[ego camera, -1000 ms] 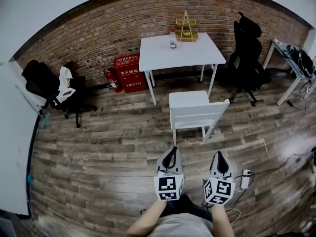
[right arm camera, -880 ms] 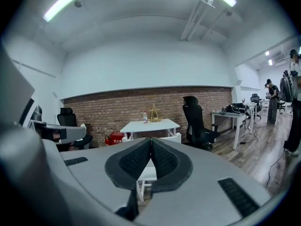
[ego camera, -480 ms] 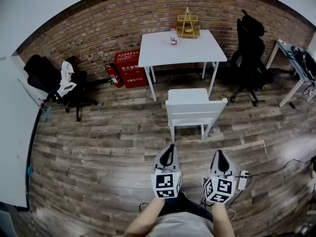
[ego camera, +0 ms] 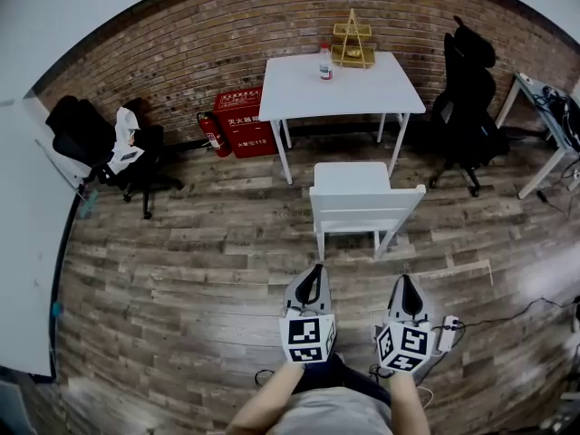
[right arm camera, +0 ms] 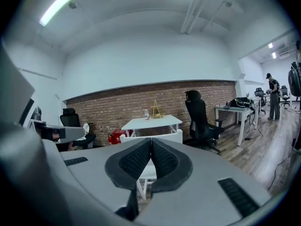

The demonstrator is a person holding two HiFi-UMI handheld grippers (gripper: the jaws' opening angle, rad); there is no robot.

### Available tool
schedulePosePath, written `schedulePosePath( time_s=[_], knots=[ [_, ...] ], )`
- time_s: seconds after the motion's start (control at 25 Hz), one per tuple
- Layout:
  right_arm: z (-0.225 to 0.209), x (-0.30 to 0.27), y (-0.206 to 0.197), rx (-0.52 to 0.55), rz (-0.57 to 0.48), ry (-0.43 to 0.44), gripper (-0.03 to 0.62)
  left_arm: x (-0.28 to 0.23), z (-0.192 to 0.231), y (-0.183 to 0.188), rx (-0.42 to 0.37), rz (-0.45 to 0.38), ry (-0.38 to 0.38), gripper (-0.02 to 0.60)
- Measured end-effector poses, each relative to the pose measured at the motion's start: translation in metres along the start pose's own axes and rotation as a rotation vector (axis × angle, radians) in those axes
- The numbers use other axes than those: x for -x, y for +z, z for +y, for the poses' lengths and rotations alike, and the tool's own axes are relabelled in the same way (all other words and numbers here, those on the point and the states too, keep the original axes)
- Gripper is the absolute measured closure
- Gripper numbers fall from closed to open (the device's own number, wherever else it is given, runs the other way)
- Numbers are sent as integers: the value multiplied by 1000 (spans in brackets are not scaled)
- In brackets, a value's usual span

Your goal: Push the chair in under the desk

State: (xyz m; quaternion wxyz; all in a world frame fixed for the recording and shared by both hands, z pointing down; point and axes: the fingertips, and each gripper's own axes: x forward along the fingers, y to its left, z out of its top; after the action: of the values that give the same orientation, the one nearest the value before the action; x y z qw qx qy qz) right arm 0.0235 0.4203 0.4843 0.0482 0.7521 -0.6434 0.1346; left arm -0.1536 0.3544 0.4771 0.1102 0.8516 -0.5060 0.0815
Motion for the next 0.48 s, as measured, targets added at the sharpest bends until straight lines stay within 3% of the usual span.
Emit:
schedulePosePath(
  time_s=[0.48],
  knots=[
    [26, -70, 24, 13, -5, 6, 577, -61, 44, 20, 7, 0, -12, 565]
  ],
)
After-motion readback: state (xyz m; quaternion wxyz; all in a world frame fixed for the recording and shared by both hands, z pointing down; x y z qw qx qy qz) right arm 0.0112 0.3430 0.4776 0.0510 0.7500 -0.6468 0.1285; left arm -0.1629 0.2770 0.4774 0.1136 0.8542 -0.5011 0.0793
